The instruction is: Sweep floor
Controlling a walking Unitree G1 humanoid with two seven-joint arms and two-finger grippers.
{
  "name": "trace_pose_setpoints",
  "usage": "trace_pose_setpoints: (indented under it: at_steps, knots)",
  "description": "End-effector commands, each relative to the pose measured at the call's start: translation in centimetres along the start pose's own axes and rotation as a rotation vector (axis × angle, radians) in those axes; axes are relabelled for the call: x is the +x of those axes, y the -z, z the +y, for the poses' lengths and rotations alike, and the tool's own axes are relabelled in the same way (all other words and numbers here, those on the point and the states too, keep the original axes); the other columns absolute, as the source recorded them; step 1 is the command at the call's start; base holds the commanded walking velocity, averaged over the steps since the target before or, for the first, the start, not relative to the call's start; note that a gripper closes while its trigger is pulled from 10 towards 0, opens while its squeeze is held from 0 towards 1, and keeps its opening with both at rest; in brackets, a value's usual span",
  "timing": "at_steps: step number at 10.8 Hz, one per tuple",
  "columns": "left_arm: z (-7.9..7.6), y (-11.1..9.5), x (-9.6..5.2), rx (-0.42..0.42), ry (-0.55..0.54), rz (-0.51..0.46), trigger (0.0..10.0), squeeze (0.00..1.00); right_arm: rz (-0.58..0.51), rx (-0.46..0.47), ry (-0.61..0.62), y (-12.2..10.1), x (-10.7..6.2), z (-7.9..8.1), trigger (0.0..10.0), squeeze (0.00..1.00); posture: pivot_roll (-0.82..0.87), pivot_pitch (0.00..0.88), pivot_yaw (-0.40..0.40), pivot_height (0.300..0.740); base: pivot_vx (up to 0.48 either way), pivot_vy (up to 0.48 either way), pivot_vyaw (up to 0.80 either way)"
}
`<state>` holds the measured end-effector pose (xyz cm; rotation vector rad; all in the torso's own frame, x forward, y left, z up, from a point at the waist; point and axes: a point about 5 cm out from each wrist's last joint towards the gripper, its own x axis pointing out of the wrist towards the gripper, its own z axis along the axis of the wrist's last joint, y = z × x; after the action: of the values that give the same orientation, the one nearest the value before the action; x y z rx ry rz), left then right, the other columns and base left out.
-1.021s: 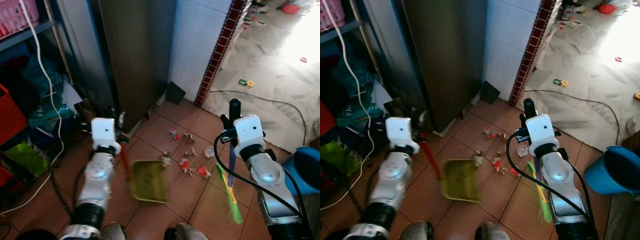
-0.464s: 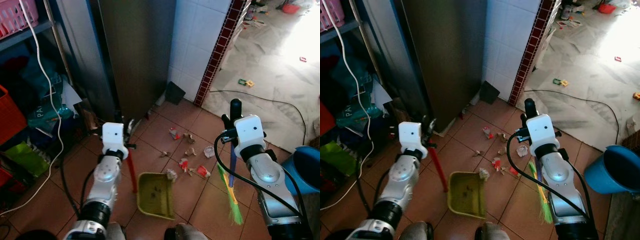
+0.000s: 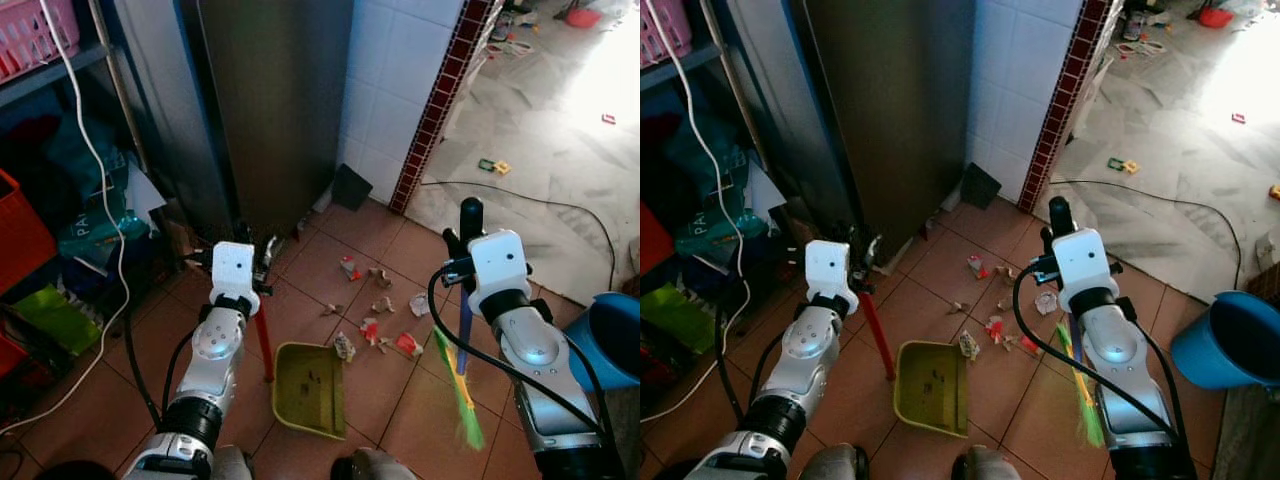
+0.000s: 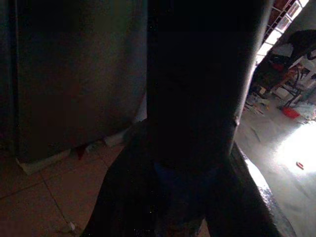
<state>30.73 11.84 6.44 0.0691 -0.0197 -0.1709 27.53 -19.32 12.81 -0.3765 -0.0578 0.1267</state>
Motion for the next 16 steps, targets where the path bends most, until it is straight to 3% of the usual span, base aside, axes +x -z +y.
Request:
trace_pose_setpoints:
  at_steps: [1, 3, 6, 11, 14, 15, 16]
  knots:
    - [-0.2, -0.1, 0.3, 0.033, 0.016, 0.008, 10.0, 1.00, -0.042, -0.022, 0.027, -0.7, 0.0, -0.6, 10.0, 0.00, -0.09, 0.063, -0.033, 0.740, 0.000, 0.000, 0.00]
    - [0.2, 0.4, -0.2, 0.041, 0.006, 0.047, 10.0, 1.00, -0.041, -0.019, 0.021, -0.7, 0.0, -0.5, 10.0, 0.00, -0.09, 0.063, -0.033, 0.740, 0.000, 0.000, 0.00]
    - [0.3, -0.6, -0.6, 0.085, 0.048, 0.012, 10.0, 1.00, -0.040, -0.017, 0.016, -0.6, 0.1, -0.5, 10.0, 0.00, -0.08, 0.064, -0.036, 0.740, 0.000, 0.000, 0.00]
    - [0.1, -0.9, -2.2, 0.073, 0.092, 0.056, 10.0, 1.00, -0.043, -0.019, 0.004, -0.6, 0.2, -0.6, 10.0, 0.00, -0.08, 0.058, -0.044, 0.740, 0.000, 0.000, 0.00]
    - [0.6, 0.2, -3.5, 0.034, 0.068, 0.157, 10.0, 1.00, -0.042, -0.015, -0.011, -0.5, 0.3, -0.6, 10.0, 0.00, -0.08, 0.054, -0.049, 0.740, 0.000, 0.000, 0.00]
    - [0.7, 0.2, -3.6, 0.030, 0.068, 0.167, 10.0, 0.00, -0.043, -0.013, -0.016, -0.5, 0.4, -0.6, 10.0, 0.00, -0.08, 0.053, -0.051, 0.740, 0.000, 0.000, 0.00]
    - [0.9, 0.2, -3.6, 0.037, 0.064, 0.170, 10.0, 0.00, -0.044, -0.012, -0.019, -0.6, 0.4, -0.6, 10.0, 0.00, -0.08, 0.053, -0.051, 0.740, 0.000, 0.000, 0.00]
